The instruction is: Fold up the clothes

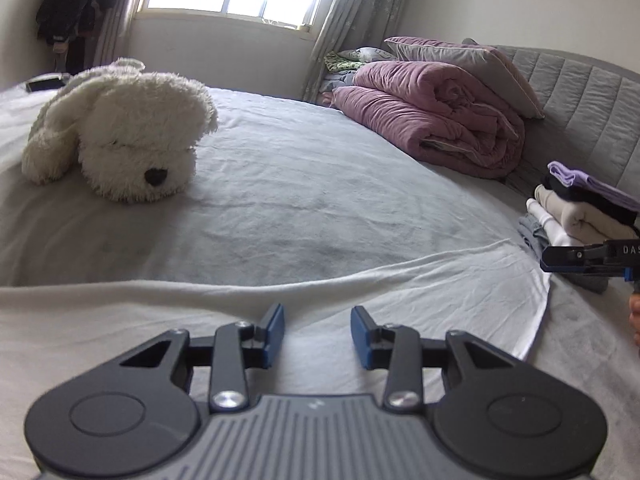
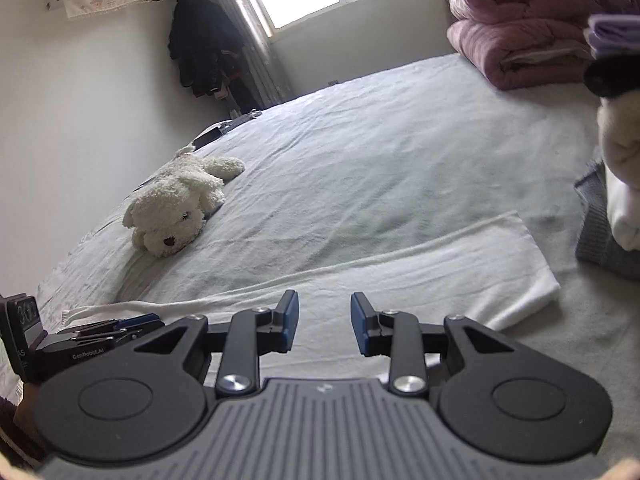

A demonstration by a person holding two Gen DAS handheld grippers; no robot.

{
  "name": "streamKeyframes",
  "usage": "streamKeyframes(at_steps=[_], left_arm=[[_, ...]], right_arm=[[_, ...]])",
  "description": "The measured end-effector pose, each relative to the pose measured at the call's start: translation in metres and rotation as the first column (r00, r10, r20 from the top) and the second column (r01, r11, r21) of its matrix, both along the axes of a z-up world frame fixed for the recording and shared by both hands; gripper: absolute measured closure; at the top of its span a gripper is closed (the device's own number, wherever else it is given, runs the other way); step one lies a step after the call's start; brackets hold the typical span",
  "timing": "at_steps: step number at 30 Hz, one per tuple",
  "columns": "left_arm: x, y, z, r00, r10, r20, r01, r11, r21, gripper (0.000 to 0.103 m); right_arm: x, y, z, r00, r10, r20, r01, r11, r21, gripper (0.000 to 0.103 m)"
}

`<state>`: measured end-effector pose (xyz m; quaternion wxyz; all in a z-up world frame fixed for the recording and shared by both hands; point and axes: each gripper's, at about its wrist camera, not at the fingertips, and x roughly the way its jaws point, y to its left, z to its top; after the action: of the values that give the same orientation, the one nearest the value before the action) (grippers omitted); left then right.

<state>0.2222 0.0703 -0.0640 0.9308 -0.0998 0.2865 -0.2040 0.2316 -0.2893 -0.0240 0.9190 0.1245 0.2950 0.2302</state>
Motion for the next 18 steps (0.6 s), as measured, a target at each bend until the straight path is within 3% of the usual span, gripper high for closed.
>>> streamKeyframes(at_steps=[5,11,18], left_arm=[[0.0,0.006,-0.001,1.0,-0.006,-0.021,0.004,0.999,-0.054,0.065],[0.0,0.007,-0.002,1.0,-0.009,-0.024,0.008,0.998,-0.062,0.064],[0.002,0.006,-0.001,1.0,-0.009,-0.026,0.007,0.998,-0.063,0.064]], right_arm=[[0.037,0.063,0.015,0.988,0.15,0.031,-0.143,0.977,-0.156,0.07],[0.068,0.137,-0.009,0.955,0.297,-0.028,-0.286,0.887,-0.363,0.072],[0.071,0.172,-0.018,0.915,0.4,-0.053,-0.374,0.794,-0.479,0.072]])
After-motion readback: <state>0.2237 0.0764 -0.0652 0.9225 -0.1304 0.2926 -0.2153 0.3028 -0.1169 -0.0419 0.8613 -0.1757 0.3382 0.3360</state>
